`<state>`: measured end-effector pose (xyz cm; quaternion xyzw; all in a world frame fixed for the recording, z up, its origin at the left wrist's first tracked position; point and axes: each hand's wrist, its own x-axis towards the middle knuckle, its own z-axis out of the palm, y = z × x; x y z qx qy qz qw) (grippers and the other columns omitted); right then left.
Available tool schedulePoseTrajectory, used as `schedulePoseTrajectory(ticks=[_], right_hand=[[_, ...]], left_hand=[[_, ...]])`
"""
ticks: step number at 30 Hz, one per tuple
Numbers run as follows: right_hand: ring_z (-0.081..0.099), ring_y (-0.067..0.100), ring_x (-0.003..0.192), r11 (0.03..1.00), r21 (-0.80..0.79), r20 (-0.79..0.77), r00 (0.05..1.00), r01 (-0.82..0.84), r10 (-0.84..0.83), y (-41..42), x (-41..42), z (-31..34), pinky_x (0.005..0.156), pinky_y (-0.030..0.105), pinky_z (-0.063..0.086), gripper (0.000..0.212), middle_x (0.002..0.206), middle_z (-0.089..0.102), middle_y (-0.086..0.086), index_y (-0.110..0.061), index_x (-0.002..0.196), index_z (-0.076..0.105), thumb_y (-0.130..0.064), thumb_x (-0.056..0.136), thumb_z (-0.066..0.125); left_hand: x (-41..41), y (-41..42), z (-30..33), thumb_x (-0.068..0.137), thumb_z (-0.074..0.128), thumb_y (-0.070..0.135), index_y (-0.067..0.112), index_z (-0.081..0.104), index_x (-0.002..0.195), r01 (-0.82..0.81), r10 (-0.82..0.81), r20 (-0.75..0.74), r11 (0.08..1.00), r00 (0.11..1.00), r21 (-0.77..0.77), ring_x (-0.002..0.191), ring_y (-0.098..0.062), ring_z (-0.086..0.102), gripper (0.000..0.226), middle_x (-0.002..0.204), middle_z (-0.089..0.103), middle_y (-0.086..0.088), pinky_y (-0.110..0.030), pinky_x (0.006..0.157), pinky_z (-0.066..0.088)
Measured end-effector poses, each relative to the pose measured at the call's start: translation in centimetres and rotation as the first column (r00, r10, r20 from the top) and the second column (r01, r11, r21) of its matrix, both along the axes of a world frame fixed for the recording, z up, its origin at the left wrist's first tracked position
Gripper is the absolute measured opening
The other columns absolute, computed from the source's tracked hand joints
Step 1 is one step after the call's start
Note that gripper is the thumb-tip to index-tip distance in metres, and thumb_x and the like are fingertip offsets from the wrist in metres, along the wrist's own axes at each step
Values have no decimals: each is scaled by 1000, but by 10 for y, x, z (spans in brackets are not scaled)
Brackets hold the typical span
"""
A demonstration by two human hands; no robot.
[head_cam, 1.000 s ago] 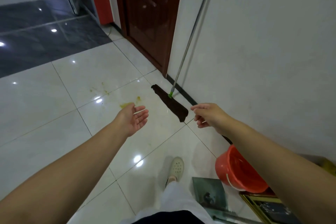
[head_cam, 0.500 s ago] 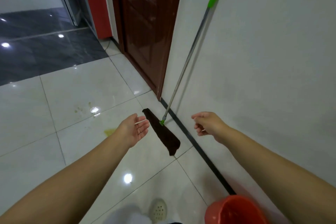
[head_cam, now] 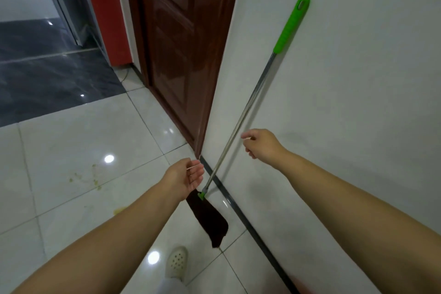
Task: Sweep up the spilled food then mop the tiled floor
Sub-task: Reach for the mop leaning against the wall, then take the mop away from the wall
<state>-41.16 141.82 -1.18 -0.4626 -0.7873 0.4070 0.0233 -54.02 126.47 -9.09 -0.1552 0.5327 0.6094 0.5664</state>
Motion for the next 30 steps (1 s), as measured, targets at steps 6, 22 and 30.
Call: schedulePoseTrajectory(ticks=[6, 22, 30], right_hand=[[48, 23, 121, 771, 470, 423, 877, -429, 230, 85, -70, 4, 98, 29, 40, 42, 132, 52, 7, -13, 138, 50, -20, 98, 43], [56, 14, 95, 444, 169, 985, 169, -880, -40, 152, -127, 2, 89, 28, 35, 11, 86, 56, -6, -16, 83, 57, -6, 87, 54], [36, 11, 54, 398, 90, 995, 101, -913, 6, 96, -84, 19, 58, 22, 34, 34, 62, 35, -4, -15, 60, 35, 4, 83, 53]], left_hand=[[-47, 82, -3, 101, 34, 24, 7, 60, 86, 35, -38, 100, 999, 994, 30, 71, -15, 58, 34, 84, 63, -6, -26, 61, 46], [-74, 123, -42, 101, 36, 26, 5, 61, 85, 85, -68, 209, 994, 975, -71, 71, -15, 58, 36, 85, 63, -7, -27, 58, 44], [-36, 79, -24, 101, 37, 25, 5, 60, 85, 59, -49, 188, 997, 981, -44, 70, -15, 58, 34, 85, 63, -7, -27, 57, 45]])
